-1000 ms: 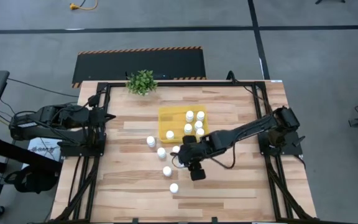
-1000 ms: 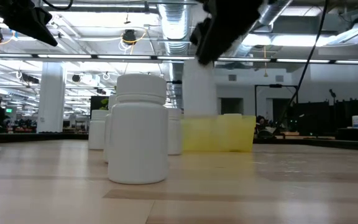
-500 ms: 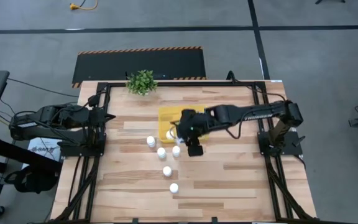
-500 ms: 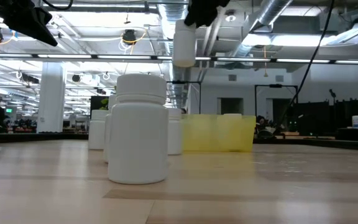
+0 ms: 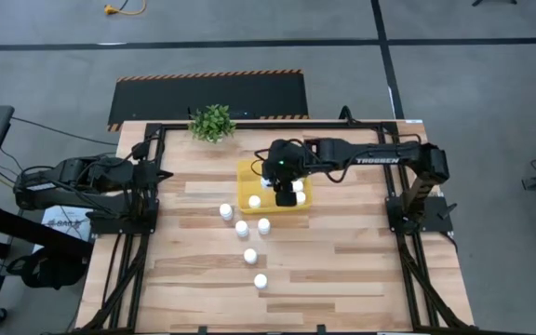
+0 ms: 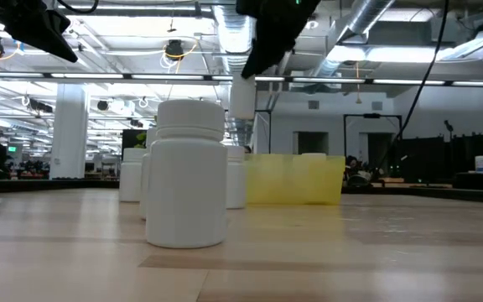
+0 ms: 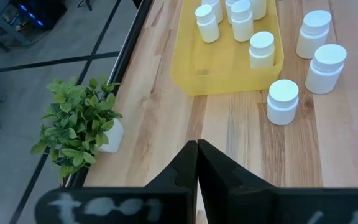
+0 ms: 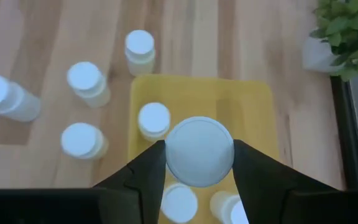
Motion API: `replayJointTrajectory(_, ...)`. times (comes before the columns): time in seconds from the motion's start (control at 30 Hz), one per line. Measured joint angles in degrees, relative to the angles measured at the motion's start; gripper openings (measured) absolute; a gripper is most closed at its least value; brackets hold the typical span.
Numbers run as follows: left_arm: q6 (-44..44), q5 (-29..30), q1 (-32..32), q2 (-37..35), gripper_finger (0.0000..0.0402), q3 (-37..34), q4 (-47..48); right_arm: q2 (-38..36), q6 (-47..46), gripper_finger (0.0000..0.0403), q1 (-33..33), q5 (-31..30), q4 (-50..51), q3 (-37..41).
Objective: Pick and place pill bottles into a basket
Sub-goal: Put the white medicine bottle into the yellow bin
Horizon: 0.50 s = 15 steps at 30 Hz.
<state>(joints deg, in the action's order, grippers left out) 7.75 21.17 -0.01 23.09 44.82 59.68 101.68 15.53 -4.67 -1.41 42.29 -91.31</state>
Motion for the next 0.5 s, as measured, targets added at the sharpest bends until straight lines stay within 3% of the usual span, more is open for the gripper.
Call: replayJointTrajectory(0.5,0.0,0.0,0.0,0.0,0.0,0.0,0.0,1.9,-0.5,0.0157,-1.7,2.1,-11.5,11.8)
